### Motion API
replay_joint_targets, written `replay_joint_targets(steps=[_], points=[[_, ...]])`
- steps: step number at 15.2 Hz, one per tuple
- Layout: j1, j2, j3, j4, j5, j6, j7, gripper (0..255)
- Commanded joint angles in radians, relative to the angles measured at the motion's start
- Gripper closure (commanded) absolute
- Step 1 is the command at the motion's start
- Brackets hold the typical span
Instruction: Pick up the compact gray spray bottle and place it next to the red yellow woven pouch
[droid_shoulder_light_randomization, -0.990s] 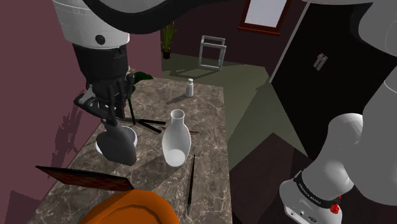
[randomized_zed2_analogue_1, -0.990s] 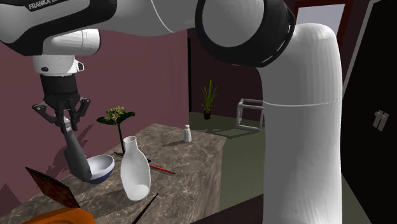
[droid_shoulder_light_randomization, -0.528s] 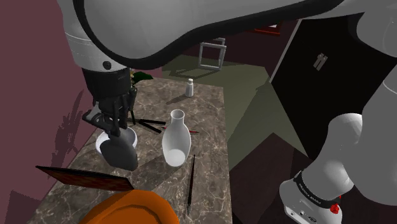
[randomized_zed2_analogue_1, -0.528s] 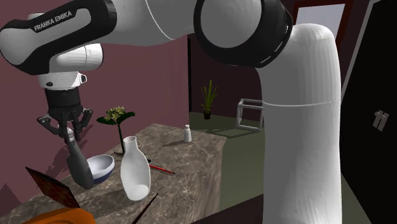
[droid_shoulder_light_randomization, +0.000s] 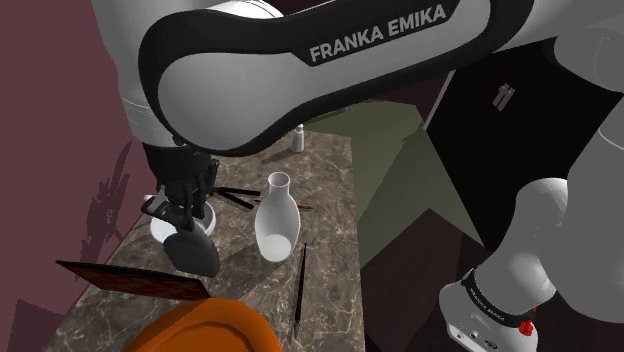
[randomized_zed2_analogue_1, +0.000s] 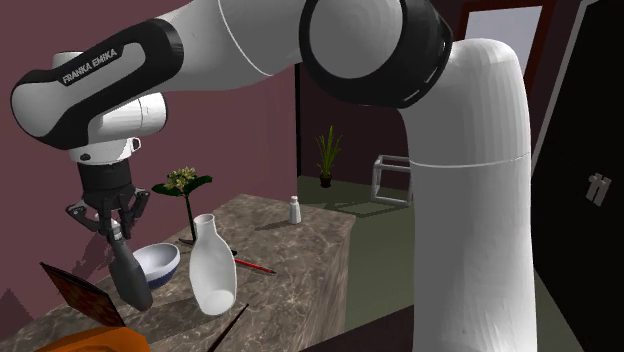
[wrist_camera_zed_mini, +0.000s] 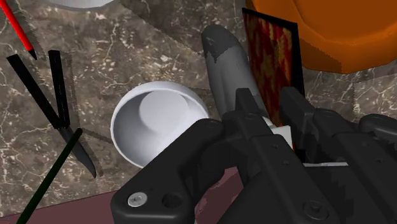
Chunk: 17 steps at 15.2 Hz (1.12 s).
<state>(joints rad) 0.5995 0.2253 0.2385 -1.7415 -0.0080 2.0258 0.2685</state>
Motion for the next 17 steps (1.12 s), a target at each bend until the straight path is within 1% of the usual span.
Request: replay_joint_targets(steps=[1,3,10,11,16,17], points=[[0.000,0.005,-0.001,-0.021,-0.001,0.027,0.000,255],[0.000,0.014,-0.001,-0.042,-0.003,0.056,0.000,255],[0.000,0.014,-0.001,-0.042,-0.003,0.056,0.000,255],[0.000,0.014,-0.001,-0.042,-0.004,0.056,0.000,0],[0.000,0.014,-0.001,-0.042,-0.004,0.056,0.000,0],[-0.001,0.002,-0.001,-0.024,0.000,0.026,-0.002,0]])
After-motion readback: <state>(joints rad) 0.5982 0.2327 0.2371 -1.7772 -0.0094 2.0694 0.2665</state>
